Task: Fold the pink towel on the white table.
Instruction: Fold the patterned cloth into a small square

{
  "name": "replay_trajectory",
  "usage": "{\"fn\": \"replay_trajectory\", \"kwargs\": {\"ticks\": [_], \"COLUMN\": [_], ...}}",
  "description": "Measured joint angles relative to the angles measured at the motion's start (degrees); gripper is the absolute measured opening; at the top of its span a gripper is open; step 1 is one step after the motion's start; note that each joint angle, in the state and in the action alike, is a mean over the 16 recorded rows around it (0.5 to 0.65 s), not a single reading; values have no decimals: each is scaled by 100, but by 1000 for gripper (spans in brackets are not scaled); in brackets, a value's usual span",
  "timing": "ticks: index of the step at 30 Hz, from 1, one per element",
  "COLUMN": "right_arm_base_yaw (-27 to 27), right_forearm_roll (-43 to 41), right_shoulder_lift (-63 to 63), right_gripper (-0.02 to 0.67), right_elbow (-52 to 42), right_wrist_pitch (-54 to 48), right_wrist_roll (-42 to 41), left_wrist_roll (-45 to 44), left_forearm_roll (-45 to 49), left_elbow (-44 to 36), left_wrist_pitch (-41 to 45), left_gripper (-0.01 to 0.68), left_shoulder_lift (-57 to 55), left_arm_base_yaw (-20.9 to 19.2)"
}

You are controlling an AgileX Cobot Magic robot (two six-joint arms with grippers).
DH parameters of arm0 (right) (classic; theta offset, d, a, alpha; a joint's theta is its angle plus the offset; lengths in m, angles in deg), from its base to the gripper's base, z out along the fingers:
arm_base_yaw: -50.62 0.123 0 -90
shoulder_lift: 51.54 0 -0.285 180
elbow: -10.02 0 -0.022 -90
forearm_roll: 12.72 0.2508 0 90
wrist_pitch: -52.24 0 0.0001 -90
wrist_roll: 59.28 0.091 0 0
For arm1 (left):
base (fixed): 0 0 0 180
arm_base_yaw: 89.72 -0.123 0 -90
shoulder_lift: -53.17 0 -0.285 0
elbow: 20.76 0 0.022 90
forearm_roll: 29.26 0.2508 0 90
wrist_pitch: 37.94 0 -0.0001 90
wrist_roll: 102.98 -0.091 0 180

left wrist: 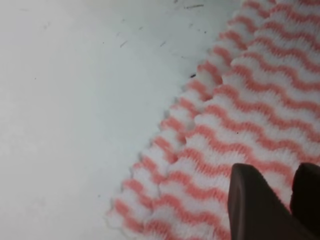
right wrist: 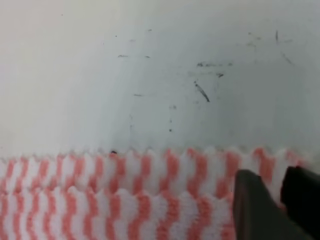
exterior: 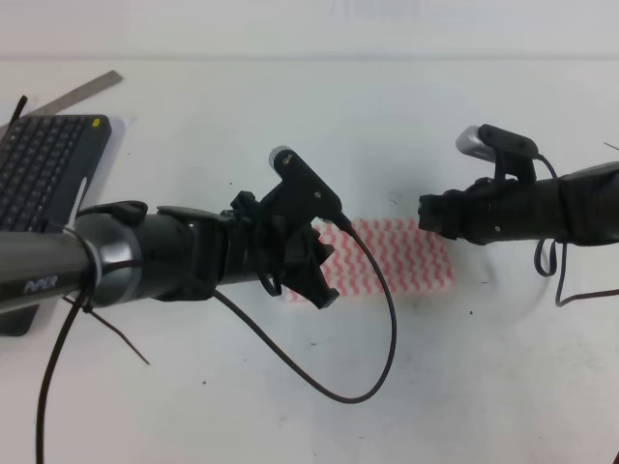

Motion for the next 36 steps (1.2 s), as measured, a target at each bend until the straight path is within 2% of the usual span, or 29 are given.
{"fn": "replay_trajectory", "kwargs": {"ticks": [36], "right_arm_base_yaw": [0], "right_forearm_roll": [212], "right_shoulder_lift": [-95], "right_gripper": [-1], "right_elbow": [37], "right_wrist_pitch": [452], "right_wrist_roll": [-6], "left_wrist_roll": [-57], "left_forearm_roll": [0], "left_elbow": [0], "left_wrist_pitch": [-159], "left_gripper": [17], "left_shoulder_lift": [8], "left_arm_base_yaw": [-1]}}
